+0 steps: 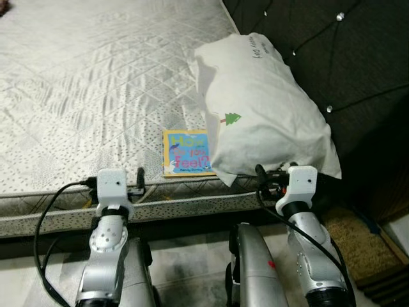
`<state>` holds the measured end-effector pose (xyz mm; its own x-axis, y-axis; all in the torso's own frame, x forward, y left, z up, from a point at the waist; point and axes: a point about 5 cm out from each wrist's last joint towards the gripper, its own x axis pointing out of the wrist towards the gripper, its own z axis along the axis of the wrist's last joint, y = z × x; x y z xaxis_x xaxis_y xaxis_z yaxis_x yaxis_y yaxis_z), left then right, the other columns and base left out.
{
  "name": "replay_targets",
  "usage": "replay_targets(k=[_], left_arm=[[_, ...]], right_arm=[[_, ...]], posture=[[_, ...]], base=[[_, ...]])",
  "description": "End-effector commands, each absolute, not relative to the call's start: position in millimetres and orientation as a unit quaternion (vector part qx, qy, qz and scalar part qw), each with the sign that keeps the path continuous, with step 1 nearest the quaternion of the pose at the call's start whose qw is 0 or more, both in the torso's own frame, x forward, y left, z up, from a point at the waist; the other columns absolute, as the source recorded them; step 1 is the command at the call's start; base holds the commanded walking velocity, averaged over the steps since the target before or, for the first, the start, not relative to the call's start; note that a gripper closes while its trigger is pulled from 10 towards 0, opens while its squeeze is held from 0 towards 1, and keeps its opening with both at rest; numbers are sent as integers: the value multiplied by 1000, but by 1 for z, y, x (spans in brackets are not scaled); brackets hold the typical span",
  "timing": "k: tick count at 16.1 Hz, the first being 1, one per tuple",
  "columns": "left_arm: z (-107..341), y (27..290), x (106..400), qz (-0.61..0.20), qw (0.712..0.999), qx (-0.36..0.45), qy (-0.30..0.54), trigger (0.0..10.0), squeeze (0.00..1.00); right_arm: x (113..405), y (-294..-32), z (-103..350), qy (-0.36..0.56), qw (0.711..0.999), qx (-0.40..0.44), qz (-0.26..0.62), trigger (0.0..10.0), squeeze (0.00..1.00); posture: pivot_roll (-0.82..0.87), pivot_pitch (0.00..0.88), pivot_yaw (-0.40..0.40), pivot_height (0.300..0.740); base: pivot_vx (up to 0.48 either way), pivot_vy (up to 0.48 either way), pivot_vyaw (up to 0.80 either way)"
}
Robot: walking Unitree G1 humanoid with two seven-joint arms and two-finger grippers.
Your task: Clean up the room
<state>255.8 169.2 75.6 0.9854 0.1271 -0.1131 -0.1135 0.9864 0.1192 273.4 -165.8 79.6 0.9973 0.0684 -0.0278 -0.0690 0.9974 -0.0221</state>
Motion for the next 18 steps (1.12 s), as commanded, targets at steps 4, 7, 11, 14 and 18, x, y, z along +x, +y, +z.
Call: replay_targets(k=[4, 7, 11, 14, 18], left_arm=[[72, 168, 252, 47, 995, 52, 76, 10000, 0], [70, 167, 251, 38, 995, 32, 89, 10000, 20], [69, 164, 255, 33, 995, 30, 87, 10000, 0], [68, 159, 256, 40, 994, 46, 86, 10000, 0], [60, 157, 254, 36, 992, 46, 110, 10000, 0]], right_arm=[[272, -172, 87, -7, 1000, -4, 18, 10000, 0], [273, -175, 95, -24, 1000, -5, 3, 10000, 0], [276, -175, 97, -27, 1000, -5, 7, 10000, 0], [277, -178, 98, -26, 1000, -6, 4, 10000, 0], [274, -181, 92, -16, 1000, 4, -7, 10000, 0]], posture=[[24, 44, -9, 618], [17, 28, 2, 650], [11, 3, -1, 693], [8, 0, 1, 726], [6, 0, 6, 740]], base=[[0, 0, 0], [0, 0, 0], [0, 0, 0], [0, 0, 0], [0, 0, 0]])
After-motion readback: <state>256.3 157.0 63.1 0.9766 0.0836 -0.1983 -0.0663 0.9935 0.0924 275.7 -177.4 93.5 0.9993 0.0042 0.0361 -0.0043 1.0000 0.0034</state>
